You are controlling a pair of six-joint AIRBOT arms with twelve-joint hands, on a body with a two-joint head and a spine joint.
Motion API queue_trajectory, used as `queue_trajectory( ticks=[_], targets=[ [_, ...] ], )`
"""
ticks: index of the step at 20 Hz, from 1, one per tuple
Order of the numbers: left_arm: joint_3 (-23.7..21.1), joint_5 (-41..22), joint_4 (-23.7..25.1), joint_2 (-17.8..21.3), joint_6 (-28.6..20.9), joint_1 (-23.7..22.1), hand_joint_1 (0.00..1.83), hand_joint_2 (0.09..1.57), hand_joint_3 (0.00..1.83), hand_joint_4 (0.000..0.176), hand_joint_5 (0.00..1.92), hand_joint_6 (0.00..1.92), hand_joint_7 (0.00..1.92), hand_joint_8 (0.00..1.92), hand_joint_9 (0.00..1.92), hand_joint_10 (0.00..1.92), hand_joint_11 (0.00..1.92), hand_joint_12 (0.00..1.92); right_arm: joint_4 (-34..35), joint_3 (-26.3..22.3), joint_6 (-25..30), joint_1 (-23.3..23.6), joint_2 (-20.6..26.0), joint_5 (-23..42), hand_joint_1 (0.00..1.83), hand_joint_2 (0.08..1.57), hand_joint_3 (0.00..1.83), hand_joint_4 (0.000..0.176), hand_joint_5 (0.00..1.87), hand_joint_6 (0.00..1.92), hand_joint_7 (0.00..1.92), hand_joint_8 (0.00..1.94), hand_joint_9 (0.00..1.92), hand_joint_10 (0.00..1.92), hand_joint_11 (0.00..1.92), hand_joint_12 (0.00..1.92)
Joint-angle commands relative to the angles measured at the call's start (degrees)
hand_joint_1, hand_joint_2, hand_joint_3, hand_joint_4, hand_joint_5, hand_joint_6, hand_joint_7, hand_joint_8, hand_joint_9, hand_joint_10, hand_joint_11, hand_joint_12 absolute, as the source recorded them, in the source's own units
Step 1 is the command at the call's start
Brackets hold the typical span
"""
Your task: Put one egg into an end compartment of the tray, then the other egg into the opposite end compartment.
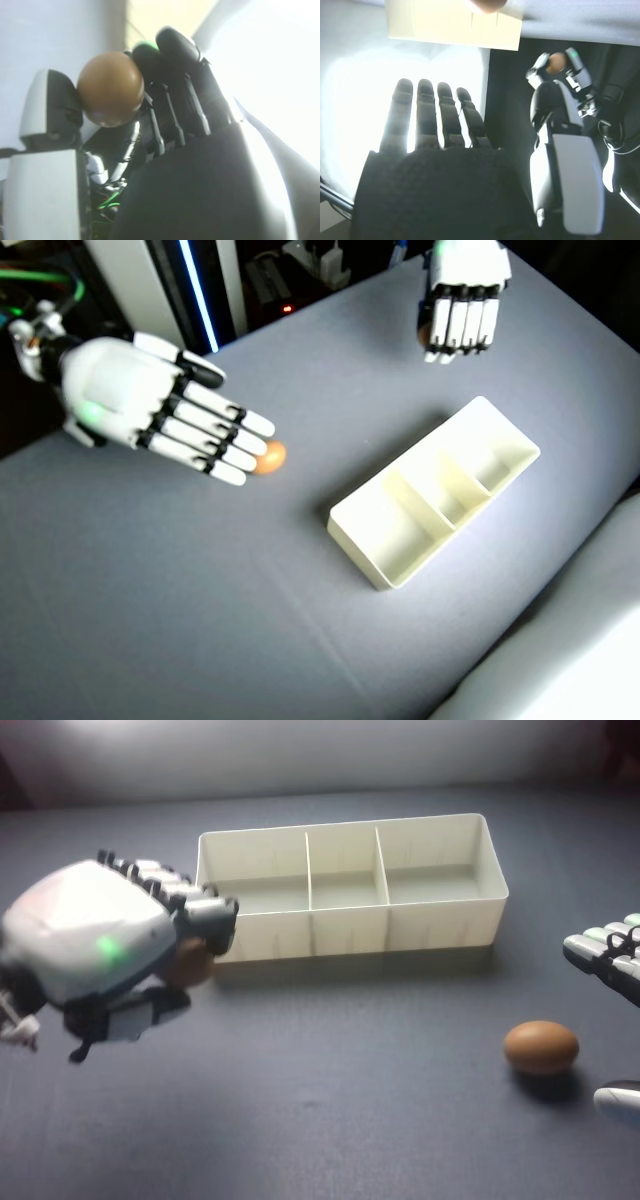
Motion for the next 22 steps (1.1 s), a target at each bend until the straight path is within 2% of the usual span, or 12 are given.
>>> queue_trajectory(
  ticks=[1, 5, 6, 9, 10, 12, 14, 15, 16, 17, 20, 22],
  targets=[
    [0.6, -5.7, -0.3, -0.4, 0.5, -1.4, 1.34, 1.24, 0.00, 0.000, 0.67, 1.24, 0.71, 1.44, 0.74, 1.62, 0.64, 1.78, -0.6, 0.3, 0.7, 0.3, 0.1, 7.4, 0.39, 1.21, 0.00, 0.000, 0.00, 0.00, 0.00, 0.00, 0.00, 0.00, 0.00, 0.00],
    [4.1, -3.2, -3.8, -3.2, 2.4, -6.4, 1.22, 1.23, 0.00, 0.000, 0.78, 1.06, 0.79, 1.58, 0.93, 1.64, 0.95, 1.82, -0.6, 0.3, 0.7, 0.3, 0.1, 7.4, 0.38, 1.21, 0.00, 0.000, 0.00, 0.00, 0.00, 0.00, 0.00, 0.00, 0.00, 0.00],
    [5.4, -1.7, -5.2, -4.2, 3.5, -8.1, 1.20, 1.25, 0.01, 0.000, 0.74, 1.11, 0.75, 1.66, 0.88, 1.75, 0.89, 1.90, -0.6, 0.4, 0.7, 0.3, 0.1, 7.5, 0.37, 1.21, 0.00, 0.000, 0.00, 0.00, 0.00, 0.00, 0.00, 0.00, 0.00, 0.00],
    [9.1, 2.8, -6.1, -7.3, 3.5, -11.9, 1.34, 1.23, 0.00, 0.000, 0.70, 1.27, 0.73, 1.36, 0.80, 1.57, 0.77, 1.78, -0.6, 0.4, 0.7, 0.2, 0.0, 7.4, 0.38, 1.22, 0.00, 0.000, 0.00, 0.00, 0.00, 0.00, 0.00, 0.00, 0.00, 0.00],
    [10.7, 4.8, -6.7, -8.6, 3.8, -13.4, 1.34, 1.22, 0.00, 0.000, 0.65, 1.30, 0.75, 1.34, 0.83, 1.54, 0.87, 1.75, -0.6, 0.5, 0.7, 0.2, -0.1, 7.4, 0.38, 1.22, 0.00, 0.000, 0.00, 0.00, 0.00, 0.00, 0.00, 0.00, 0.00, 0.00],
    [14.0, 8.7, -7.9, -11.5, 3.8, -16.0, 1.24, 1.23, 0.00, 0.000, 0.75, 1.16, 0.78, 1.53, 0.88, 1.63, 0.90, 1.81, -0.6, 0.7, 0.8, 0.2, -0.3, 7.4, 0.40, 1.21, 0.00, 0.000, 0.00, 0.00, 0.00, 0.00, 0.00, 0.00, 0.00, 0.00],
    [17.0, 11.7, -10.3, -14.1, 3.8, -16.9, 1.32, 1.28, 0.00, 0.000, 0.65, 1.16, 0.67, 1.59, 0.64, 1.77, 0.73, 1.91, -0.7, 0.8, 1.0, 0.2, -0.4, 7.4, 0.40, 1.21, 0.00, 0.000, 0.00, 0.00, 0.00, 0.00, 0.00, 0.00, 0.00, 0.00],
    [18.1, 12.8, -11.0, -15.0, 3.8, -17.0, 1.32, 1.27, 0.00, 0.000, 0.63, 1.40, 0.68, 1.44, 0.66, 1.63, 0.46, 1.80, -0.7, 0.8, 1.0, 0.2, -0.5, 7.4, 0.40, 1.21, 0.00, 0.000, 0.00, 0.00, 0.00, 0.00, 0.00, 0.00, 0.00, 0.00],
    [19.0, 13.7, -11.9, -15.8, 3.9, -17.1, 1.14, 1.20, 0.00, 0.000, 0.38, 1.02, 0.46, 0.93, 0.40, 1.18, 0.12, 1.74, -0.7, 0.8, 1.0, 0.2, -0.5, 7.4, 0.40, 1.21, 0.00, 0.000, 0.00, 0.00, 0.00, 0.00, 0.00, 0.00, 0.00, 0.00],
    [19.7, 14.5, -12.7, -16.5, 4.6, -17.3, 1.00, 1.18, 0.00, 0.000, 0.18, 0.78, 0.30, 0.56, 0.12, 0.91, 0.02, 1.53, -0.7, 0.8, 1.0, 0.2, -0.6, 7.4, 0.40, 1.21, 0.00, 0.000, 0.00, 0.00, 0.00, 0.00, 0.00, 0.00, 0.00, 0.00],
    [19.8, 15.5, -14.1, -17.3, 6.8, -17.3, 0.52, 1.17, 0.00, 0.124, 0.00, 0.10, 0.02, 0.03, 0.00, 0.07, 0.00, 0.96, -1.0, 0.9, 1.1, 0.2, -0.6, 7.4, 0.41, 1.21, 0.00, 0.000, 0.00, 0.00, 0.00, 0.00, 0.00, 0.00, 0.00, 0.00],
    [19.2, 14.6, -14.1, -17.0, 6.8, -16.7, 0.43, 1.18, 0.00, 0.142, 0.00, 0.00, 0.00, 0.00, 0.00, 0.00, 0.00, 0.13, -1.1, 0.9, 1.3, 0.2, -0.6, 7.4, 0.40, 1.20, 0.00, 0.000, 0.00, 0.00, 0.00, 0.00, 0.00, 0.00, 0.00, 0.00]
  ],
)
